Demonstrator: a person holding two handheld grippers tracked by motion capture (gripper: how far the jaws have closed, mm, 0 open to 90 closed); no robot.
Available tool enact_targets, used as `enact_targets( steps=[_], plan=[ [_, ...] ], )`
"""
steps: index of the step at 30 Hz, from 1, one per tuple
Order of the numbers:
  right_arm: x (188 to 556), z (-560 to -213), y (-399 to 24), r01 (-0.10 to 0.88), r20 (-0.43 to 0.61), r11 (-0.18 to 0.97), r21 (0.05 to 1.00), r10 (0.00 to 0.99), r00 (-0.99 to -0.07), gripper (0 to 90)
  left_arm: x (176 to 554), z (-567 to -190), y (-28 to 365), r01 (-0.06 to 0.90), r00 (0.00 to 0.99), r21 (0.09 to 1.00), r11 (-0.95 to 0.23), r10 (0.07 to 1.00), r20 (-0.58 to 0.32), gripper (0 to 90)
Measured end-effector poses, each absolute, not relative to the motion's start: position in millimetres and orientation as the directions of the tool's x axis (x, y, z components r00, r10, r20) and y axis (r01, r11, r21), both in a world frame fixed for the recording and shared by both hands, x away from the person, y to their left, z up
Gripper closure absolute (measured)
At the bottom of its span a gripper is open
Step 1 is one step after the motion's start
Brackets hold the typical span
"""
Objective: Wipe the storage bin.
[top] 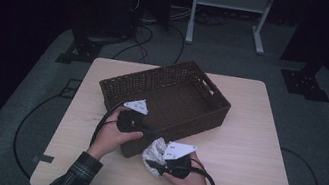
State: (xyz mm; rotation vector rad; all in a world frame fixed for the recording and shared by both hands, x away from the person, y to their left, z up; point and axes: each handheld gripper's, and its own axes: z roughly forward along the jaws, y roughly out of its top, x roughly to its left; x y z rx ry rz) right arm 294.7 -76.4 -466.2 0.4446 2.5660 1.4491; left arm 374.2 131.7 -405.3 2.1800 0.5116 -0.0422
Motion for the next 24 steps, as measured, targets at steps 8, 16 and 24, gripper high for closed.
enact_targets(
  steps=[8,16,24],
  plan=[
    [297,-459,-117,0.201,-0.015,0.477,0.856,0.411,-0.912,74.0,374,-405,132,0.38,0.913,0.754,-0.536,0.348,-0.212,77.9],
    [294,-459,-156,0.252,-0.015,0.464,0.849,0.498,-0.867,73.6,375,-405,132,0.379,0.913,0.754,-0.537,0.35,-0.21,76.8],
    [296,-459,-187,0.284,-0.021,0.438,0.853,0.572,-0.82,73.3,373,-402,134,0.366,0.915,0.753,-0.548,0.359,-0.183,67.2]
  ],
)
